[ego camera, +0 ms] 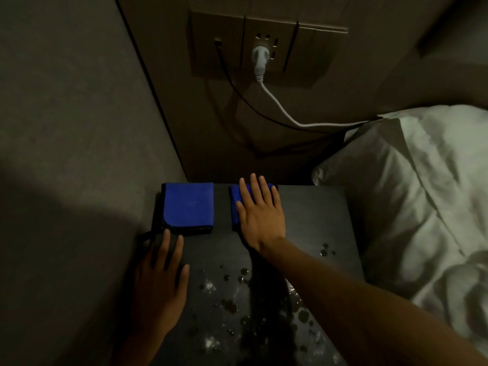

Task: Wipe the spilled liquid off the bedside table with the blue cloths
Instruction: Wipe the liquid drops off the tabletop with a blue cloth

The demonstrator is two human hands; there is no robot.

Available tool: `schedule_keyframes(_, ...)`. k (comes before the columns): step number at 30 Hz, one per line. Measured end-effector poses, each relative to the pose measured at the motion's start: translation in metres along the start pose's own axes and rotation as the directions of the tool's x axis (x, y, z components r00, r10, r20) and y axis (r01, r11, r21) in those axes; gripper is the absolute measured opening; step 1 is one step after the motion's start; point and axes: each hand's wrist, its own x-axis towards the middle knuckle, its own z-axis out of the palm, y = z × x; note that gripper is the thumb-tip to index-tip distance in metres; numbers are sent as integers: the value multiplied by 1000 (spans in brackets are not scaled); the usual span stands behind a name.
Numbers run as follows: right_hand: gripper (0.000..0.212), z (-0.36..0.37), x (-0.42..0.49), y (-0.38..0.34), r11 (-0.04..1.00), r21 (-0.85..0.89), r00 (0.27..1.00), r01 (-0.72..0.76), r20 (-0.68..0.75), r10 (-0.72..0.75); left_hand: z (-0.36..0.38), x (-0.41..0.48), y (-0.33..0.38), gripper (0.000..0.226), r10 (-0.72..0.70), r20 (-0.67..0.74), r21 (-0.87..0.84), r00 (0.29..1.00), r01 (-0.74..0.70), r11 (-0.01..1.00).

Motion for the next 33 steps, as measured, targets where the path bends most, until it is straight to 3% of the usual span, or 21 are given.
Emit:
schedule_keyframes(25, 70, -8, -24, 111, 973, -19, 972, -229, -58, 227, 0, -6, 1, 64, 46, -132, -53, 990, -53, 997)
schedule_keyframes(33, 67, -4, -28, 120, 969, -21, 966, -245, -97, 242, -8, 4, 9, 67, 50, -166, 100, 985, -34, 994)
